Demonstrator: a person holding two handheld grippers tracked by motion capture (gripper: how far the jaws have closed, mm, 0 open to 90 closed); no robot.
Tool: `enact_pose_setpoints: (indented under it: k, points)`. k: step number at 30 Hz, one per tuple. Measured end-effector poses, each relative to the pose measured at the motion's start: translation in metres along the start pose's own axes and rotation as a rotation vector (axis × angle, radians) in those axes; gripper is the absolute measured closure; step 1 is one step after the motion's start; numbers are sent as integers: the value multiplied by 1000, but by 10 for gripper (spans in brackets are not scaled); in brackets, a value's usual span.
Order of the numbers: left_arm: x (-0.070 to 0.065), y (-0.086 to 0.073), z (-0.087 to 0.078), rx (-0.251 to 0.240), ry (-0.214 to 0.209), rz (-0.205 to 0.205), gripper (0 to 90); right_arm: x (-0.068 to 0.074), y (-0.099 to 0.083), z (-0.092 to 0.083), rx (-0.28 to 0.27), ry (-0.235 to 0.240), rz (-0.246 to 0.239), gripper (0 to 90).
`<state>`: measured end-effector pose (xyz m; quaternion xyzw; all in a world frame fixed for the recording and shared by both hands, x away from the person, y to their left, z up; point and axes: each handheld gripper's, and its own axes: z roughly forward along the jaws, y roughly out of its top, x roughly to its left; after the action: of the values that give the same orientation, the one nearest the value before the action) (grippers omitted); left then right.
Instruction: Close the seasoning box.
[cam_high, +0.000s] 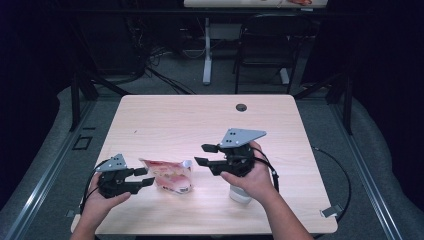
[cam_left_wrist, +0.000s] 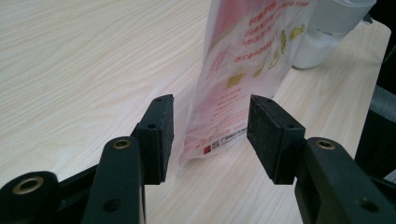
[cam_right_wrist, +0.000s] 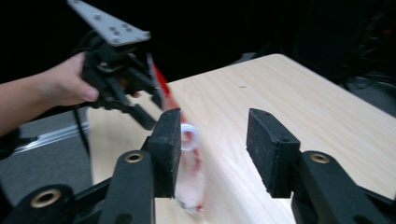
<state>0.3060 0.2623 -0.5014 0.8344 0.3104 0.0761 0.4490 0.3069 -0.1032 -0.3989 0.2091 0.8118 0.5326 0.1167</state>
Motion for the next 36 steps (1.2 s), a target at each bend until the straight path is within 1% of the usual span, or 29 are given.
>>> enact_pose_setpoints:
  k: [4, 8, 12, 13, 14, 16, 18, 20, 21, 23, 25, 28, 31, 36]
  points:
    - [0, 0, -3, 1, 7, 1, 517, -9, -5, -12, -10, -55, 25, 554]
    - [2, -1, -6, -1, 17, -4, 518, -20, -12, -29, -27, -116, 57, 573]
    - [4, -2, -9, 4, 38, -9, 518, -31, -20, -45, -39, -180, 95, 593]
    - [5, -3, -10, -3, 36, -12, 517, -36, -23, -54, -45, -214, 110, 609]
    - [5, -3, -10, -5, 38, -17, 517, -36, -23, -54, -45, -214, 110, 609]
    - [6, -3, -12, -8, 40, -19, 517, -42, -27, -61, -50, -248, 125, 626]
    - [6, -4, -12, -15, 43, -26, 518, -46, -30, -68, -56, -274, 141, 655]
    - [7, -4, -14, -15, 45, -23, 518, -50, -34, -74, -61, -292, 160, 715]
    - [7, -4, -14, -17, 45, -27, 518, -53, -36, -77, -52, -302, 160, 731]
    - [8, -5, -15, -22, 47, -26, 518, -56, -40, -81, -42, -325, 168, 781]
    - [9, -6, -15, -29, 44, -36, 520, -59, -45, -85, -30, -358, 181, 831]
    - [11, -7, -16, -31, 46, -42, 520, -65, -53, -90, -24, -395, 203, 889]
    - [12, -8, -16, -27, 47, -49, 520, -70, -62, -93, -16, -418, 234, 900]
    - [12, -9, -15, -24, 47, -49, 520, -78, -75, -94, -2, -436, 272, 900]
